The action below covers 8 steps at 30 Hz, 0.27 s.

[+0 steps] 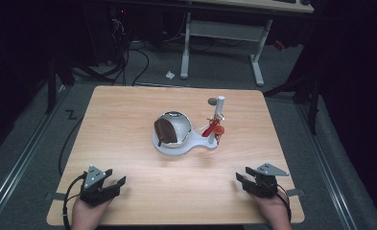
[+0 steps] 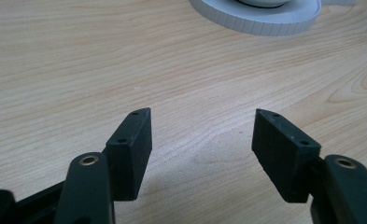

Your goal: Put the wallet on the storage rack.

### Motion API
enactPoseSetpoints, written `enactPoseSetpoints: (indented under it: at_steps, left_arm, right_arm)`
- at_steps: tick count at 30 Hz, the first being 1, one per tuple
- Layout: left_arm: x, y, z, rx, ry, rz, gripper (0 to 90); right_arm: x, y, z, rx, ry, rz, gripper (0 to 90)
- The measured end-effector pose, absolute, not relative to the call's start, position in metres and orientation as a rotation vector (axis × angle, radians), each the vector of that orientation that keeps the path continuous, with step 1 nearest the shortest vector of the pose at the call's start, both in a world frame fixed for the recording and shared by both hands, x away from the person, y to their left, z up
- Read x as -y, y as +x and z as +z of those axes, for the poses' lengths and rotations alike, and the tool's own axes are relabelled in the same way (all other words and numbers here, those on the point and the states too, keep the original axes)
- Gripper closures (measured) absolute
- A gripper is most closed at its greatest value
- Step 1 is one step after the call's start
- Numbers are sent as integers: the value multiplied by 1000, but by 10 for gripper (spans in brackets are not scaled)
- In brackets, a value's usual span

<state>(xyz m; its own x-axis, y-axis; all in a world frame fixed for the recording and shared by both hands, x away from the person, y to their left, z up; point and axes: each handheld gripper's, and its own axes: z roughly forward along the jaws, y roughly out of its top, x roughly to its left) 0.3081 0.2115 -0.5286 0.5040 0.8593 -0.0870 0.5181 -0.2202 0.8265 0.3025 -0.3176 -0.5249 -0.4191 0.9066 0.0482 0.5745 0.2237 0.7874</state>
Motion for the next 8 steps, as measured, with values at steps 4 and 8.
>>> enactPoseSetpoints:
  at_steps: [4, 8]
  left_arm:
    - [-213, 309, -528, -1144, 1883, 502, 385]
    - [-213, 309, -528, -1149, 1882, 500, 384]
  right_arm:
    - [318, 302, -526, -2075, 1379, 1043, 492]
    - [319, 302, -526, -2070, 1386, 1048, 491]
